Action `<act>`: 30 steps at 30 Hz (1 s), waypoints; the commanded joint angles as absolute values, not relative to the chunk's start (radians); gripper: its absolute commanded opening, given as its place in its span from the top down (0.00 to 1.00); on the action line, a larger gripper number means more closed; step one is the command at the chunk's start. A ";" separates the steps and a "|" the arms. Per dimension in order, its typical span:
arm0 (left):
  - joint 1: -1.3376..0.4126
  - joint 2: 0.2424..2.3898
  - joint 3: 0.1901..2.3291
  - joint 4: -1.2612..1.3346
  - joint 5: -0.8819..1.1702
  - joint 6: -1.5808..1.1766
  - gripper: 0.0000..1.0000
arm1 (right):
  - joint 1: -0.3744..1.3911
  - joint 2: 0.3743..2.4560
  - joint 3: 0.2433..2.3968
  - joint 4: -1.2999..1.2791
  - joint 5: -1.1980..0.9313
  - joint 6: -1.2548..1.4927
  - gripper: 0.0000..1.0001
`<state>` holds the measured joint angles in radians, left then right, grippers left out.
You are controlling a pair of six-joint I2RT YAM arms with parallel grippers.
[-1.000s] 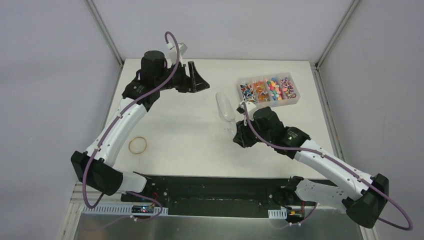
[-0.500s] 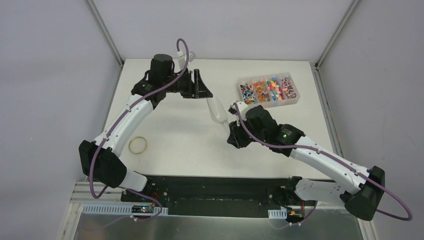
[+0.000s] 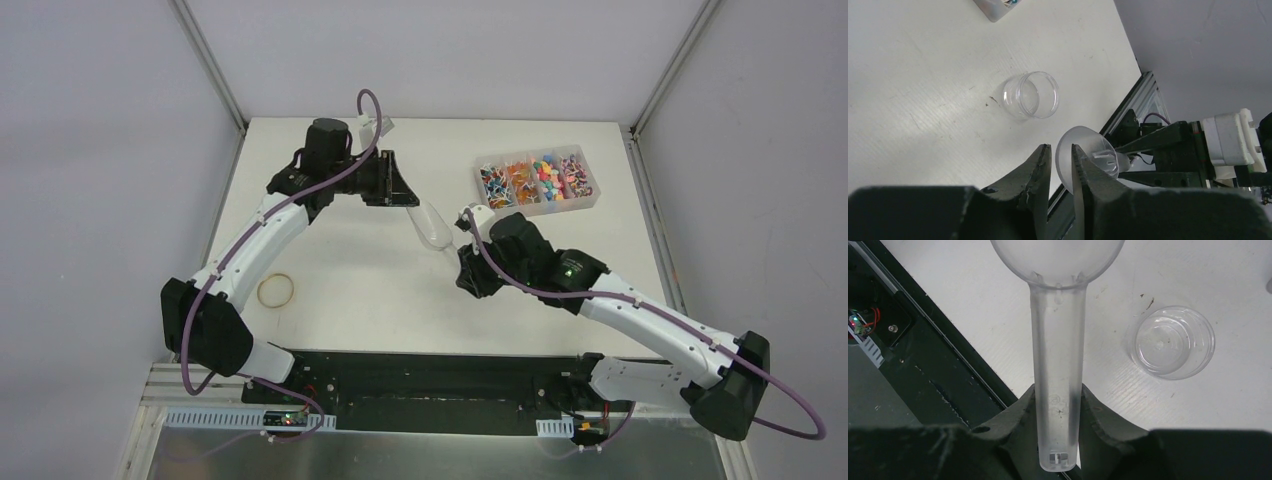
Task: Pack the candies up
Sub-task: Pick up the spatula from the center of the board.
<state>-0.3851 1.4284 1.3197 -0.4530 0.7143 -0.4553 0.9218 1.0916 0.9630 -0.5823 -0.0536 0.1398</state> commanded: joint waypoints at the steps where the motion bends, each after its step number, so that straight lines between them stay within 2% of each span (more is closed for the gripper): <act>1: -0.384 1.402 1.290 -0.434 0.730 -0.435 0.81 | 0.927 1.036 0.980 -0.507 0.009 0.099 0.85; 6: -0.380 1.389 1.252 -0.397 0.755 -0.472 0.99 | 0.927 0.956 0.933 -0.431 0.069 0.081 0.76; 11: -0.347 1.366 1.198 -0.322 0.807 -0.557 1.00 | 0.927 0.857 0.884 -0.349 0.109 0.099 0.64; 14: -0.320 1.348 1.151 -0.241 0.841 -0.629 1.00 | 0.927 0.788 0.836 -0.279 0.123 0.113 0.47; 16: -0.303 1.338 1.119 -0.182 0.877 -0.691 1.00 | 0.927 0.730 0.788 -0.209 0.112 0.123 0.33; 21: -0.271 1.301 1.048 -0.029 0.946 -0.846 1.00 | 0.927 0.564 0.651 0.018 0.089 0.158 0.17; 23: -0.262 1.282 1.009 0.053 0.963 -0.917 1.00 | 0.927 0.515 0.591 0.116 0.059 0.151 0.09; 24: -0.258 1.272 0.988 0.101 0.973 -0.964 1.00 | 0.928 0.498 0.561 0.166 0.034 0.141 0.01; 30: -0.249 1.215 0.844 0.436 0.980 -1.291 1.00 | 0.927 0.484 0.522 0.266 0.025 0.127 0.01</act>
